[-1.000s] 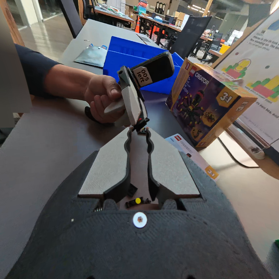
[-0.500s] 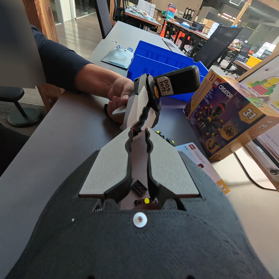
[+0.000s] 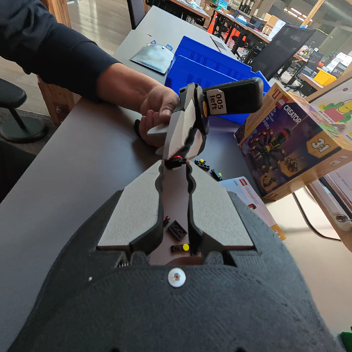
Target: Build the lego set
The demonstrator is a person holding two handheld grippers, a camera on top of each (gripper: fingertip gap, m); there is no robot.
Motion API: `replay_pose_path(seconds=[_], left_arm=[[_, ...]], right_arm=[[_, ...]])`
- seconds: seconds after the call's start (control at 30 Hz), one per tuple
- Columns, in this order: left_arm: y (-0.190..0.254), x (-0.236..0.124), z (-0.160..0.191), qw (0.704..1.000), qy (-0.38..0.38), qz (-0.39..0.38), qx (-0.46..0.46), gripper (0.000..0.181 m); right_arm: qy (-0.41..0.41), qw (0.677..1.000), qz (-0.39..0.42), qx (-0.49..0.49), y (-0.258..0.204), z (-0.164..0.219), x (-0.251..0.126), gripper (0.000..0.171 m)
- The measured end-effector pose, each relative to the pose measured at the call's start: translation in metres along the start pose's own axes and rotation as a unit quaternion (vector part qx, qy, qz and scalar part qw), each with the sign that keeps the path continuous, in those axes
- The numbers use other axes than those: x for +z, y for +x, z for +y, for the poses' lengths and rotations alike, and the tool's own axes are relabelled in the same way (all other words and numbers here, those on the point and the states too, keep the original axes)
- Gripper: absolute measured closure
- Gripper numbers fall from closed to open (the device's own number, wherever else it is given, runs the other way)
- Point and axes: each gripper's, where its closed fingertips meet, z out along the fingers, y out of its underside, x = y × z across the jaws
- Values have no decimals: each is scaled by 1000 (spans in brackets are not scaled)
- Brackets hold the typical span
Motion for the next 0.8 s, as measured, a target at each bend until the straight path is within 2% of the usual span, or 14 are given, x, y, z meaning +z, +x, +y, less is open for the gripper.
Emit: replay_pose_path(seconds=[0.03, 0.27, 0.33, 0.43, 0.5, 0.57, 0.6, 0.7, 0.8], left_arm=[[0, 0, -1, 1000, 2, 1, -1, 177], [-4, -1, -2, 1000, 3, -21, 23, 176], [-3, 2, 4, 999, -18, -25, 42, 176], [0, 4, 13, 997, -45, -26, 60, 176], [1, -1, 4, 998, -21, -25, 55, 176], [-12, -6, -2, 996, -6, -62, 56, 176], [-14, -7, -5, 997, 5, -63, 49, 176], [-13, -6, -11, 996, 23, -58, 57, 176], [-13, -3, -13, 993, 30, -70, 85, 176]], right_arm=[[-1, 1000, 4, -6, 1, 0, 0, 151], [-44, 996, 41, -66, 3, 4, -1, 153], [-48, 997, 15, -59, -4, 5, -2, 154], [-51, 997, -23, -48, -14, 7, -11, 166], [-39, 998, -32, -31, -14, 8, -20, 171], [-30, 999, -22, 7, -5, 12, -25, 171], [-31, 999, 9, 15, 6, 15, -25, 171], [-38, 998, 45, 28, 19, 20, -20, 153], [-61, 995, 60, 41, 22, 28, -11, 152]])
